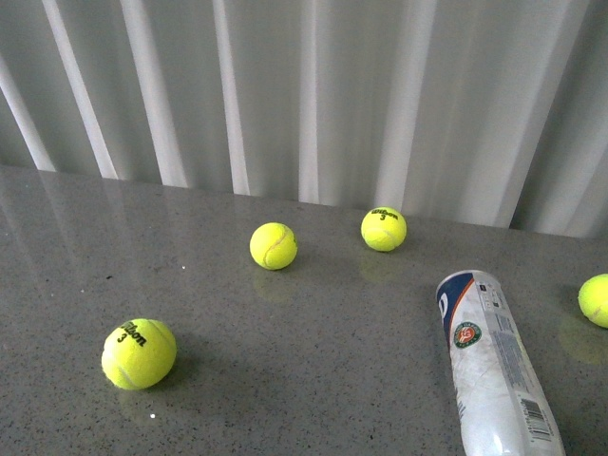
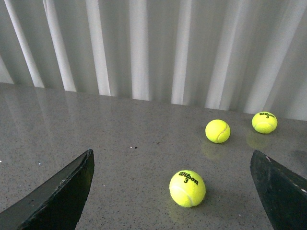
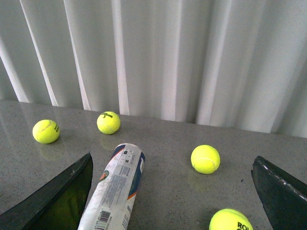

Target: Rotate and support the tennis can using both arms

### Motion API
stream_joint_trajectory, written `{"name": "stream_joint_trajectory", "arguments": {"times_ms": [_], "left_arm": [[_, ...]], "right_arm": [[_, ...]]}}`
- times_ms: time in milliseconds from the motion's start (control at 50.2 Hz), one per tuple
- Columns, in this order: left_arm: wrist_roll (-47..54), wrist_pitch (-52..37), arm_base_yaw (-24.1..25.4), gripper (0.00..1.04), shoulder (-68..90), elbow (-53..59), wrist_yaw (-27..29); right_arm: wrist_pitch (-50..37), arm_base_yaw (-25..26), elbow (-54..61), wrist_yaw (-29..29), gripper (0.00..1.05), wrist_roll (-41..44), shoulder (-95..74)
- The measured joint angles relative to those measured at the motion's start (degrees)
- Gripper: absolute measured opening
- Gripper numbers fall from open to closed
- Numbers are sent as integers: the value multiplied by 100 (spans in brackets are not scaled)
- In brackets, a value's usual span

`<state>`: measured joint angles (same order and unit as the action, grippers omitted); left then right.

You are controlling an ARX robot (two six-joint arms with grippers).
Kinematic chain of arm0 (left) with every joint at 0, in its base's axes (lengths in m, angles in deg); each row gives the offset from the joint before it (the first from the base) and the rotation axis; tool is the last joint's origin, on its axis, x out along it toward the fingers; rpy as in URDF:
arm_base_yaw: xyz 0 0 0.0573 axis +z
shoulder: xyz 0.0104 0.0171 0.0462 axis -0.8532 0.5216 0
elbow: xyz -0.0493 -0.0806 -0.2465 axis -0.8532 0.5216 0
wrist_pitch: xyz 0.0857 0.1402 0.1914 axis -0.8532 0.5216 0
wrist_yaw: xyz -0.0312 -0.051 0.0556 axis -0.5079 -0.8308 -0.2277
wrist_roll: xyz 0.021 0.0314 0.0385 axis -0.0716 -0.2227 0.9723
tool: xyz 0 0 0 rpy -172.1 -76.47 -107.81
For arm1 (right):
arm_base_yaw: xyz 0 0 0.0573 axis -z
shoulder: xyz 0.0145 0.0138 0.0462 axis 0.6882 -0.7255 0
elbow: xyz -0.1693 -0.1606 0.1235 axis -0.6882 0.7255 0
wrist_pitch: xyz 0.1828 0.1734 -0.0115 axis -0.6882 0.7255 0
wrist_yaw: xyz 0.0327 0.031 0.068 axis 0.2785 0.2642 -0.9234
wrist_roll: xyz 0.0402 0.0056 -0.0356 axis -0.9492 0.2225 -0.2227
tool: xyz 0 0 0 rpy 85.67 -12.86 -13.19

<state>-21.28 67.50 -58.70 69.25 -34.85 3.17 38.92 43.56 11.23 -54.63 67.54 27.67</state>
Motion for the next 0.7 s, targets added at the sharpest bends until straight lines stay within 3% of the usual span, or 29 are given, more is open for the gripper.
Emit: {"name": "stream_joint_trajectory", "arguments": {"times_ms": [697], "left_arm": [[0, 0, 0, 98, 0, 0, 0]], "right_arm": [[0, 0, 0, 0, 98, 0, 0]]}}
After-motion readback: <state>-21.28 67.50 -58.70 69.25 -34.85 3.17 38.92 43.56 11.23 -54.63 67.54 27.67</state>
